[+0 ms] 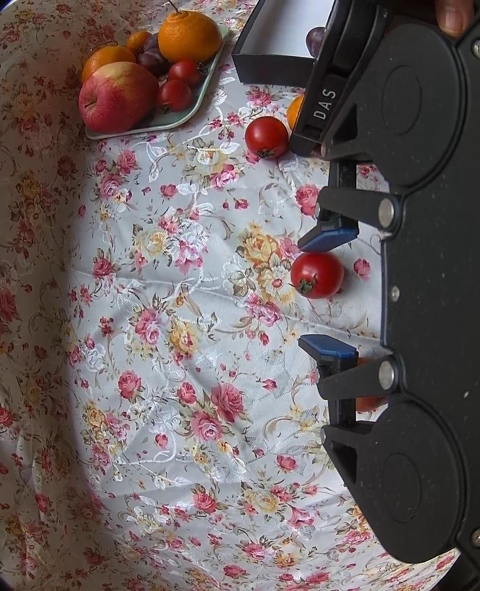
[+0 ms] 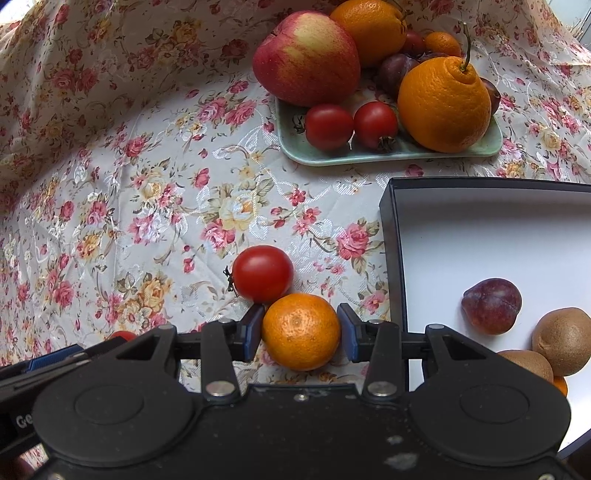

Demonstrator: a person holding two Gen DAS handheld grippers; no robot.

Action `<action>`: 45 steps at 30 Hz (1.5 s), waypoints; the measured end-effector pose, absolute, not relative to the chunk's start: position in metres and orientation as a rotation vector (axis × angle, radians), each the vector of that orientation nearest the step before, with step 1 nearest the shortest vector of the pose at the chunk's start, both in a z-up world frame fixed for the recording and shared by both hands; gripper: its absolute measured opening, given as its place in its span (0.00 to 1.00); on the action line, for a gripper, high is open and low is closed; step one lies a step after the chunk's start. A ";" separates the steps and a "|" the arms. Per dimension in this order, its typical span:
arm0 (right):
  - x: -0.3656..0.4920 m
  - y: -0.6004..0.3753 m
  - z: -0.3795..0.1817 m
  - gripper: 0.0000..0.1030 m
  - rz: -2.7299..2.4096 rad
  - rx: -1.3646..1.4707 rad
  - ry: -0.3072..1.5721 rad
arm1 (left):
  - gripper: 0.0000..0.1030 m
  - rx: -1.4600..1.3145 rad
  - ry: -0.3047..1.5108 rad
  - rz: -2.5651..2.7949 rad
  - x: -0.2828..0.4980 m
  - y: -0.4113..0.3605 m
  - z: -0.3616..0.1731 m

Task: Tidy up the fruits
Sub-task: 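Close the right tool on the tangerine while the left tool closes on the red tomato, then carry the tangerine and tomato in both tools over the white box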

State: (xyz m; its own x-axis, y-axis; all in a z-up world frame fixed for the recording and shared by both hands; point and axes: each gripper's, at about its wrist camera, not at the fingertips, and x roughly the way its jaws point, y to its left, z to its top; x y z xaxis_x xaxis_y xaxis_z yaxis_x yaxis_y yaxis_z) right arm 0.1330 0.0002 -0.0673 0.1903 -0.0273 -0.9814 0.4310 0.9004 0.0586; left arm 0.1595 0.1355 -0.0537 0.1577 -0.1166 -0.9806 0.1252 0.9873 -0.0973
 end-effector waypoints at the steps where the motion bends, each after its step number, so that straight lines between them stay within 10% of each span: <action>1: 0.133 -0.001 -0.067 0.43 -0.330 0.363 1.349 | 0.56 0.008 1.406 -0.177 0.160 0.134 -0.055; 45: 0.088 -0.038 -0.006 0.43 -0.324 0.415 1.143 | 0.42 -0.005 1.300 -0.131 0.138 0.084 -0.012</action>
State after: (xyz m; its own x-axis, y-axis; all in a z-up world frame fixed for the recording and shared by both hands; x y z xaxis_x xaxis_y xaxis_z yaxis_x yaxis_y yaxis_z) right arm 0.0884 -0.0381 -0.0057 0.3823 -0.0372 -0.9233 0.4526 0.8787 0.1519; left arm 0.1385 0.0836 -0.0117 0.2609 -0.0994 -0.9602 0.0940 0.9926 -0.0772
